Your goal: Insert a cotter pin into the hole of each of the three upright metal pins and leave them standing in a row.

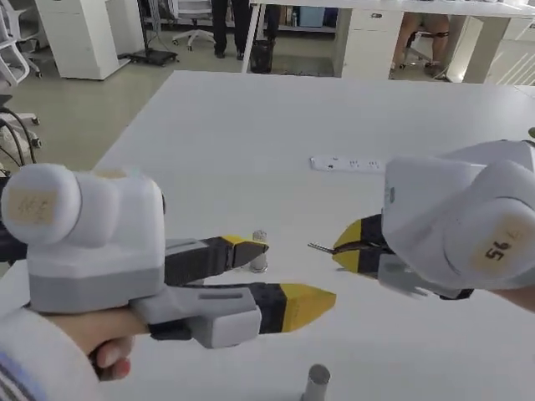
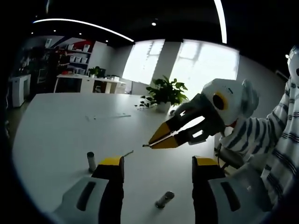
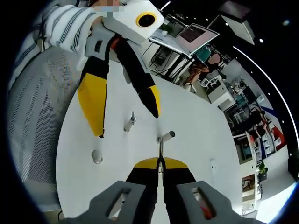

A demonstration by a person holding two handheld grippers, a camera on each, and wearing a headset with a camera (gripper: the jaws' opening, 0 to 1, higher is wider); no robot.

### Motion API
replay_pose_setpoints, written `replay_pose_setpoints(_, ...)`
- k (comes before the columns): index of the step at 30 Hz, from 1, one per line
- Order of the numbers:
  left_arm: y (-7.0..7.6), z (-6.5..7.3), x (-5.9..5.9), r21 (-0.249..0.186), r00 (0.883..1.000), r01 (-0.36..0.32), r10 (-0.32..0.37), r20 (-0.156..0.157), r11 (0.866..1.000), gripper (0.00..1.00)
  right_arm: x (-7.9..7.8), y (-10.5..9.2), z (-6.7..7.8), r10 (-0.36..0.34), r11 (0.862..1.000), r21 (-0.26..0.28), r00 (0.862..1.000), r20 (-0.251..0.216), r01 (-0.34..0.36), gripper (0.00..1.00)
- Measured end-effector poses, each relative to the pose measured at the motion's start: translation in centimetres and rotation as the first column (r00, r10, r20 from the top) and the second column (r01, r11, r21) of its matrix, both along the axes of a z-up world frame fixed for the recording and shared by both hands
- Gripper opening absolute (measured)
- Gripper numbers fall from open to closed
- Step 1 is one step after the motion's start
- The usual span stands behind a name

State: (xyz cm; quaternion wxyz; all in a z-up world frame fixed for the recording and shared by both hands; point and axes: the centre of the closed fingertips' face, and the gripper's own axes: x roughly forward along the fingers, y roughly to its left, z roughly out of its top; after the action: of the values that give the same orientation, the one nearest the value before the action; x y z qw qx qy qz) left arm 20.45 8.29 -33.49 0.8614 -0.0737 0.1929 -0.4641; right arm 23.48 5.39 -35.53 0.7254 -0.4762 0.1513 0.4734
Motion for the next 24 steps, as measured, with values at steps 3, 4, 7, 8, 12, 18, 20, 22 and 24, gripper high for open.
replay_pose_setpoints(3,-0.1,0.3,0.5,-0.010,1.000,-0.007,0.007,0.006,1.000,0.55,-0.1,0.3,0.5,0.011,1.000,-0.003,0.999,0.033,-0.011,0.00)
replay_pose_setpoints(4,-0.2,0.4,0.6,-0.019,1.000,-0.010,0.010,0.004,1.000,0.55,-0.1,0.4,0.6,0.013,1.000,0.002,0.999,0.034,-0.013,0.00)
replay_pose_setpoints(7,-0.5,0.6,0.8,-0.016,1.000,-0.005,0.005,0.006,1.000,0.52,-0.2,0.9,1.3,0.014,0.999,0.031,0.998,0.059,-0.016,0.00)
replay_pose_setpoints(8,-0.5,0.6,0.9,-0.008,1.000,-0.006,0.006,0.009,1.000,0.52,-0.2,1.0,1.4,0.018,0.999,0.030,0.997,0.071,-0.020,0.00)
replay_pose_setpoints(12,-0.6,0.9,1.2,-0.011,1.000,-0.007,0.008,0.013,1.000,0.49,-0.6,1.4,1.6,0.032,0.999,0.024,0.995,0.094,-0.035,0.00)
replay_pose_setpoints(18,-0.7,1.3,1.6,-0.026,1.000,-0.016,0.017,0.019,1.000,0.40,-0.9,1.9,1.9,0.045,0.998,0.026,0.991,0.129,-0.049,0.00)
replay_pose_setpoints(20,-0.7,1.3,1.7,-0.036,1.000,-0.018,0.018,0.009,0.999,0.38,-0.8,1.9,2.1,0.045,0.999,0.022,0.989,0.143,-0.048,0.00)
replay_pose_setpoints(22,-0.7,1.4,1.7,-0.042,1.000,-0.014,0.014,0.001,0.999,0.35,-0.9,1.8,2.2,0.047,0.999,0.016,0.987,0.150,-0.050,0.00)
replay_pose_setpoints(24,-0.7,1.3,1.7,-0.046,1.000,-0.005,0.004,-0.012,0.999,0.28,-0.9,1.8,2.3,0.050,0.998,0.015,0.987,0.153,-0.053,0.00)
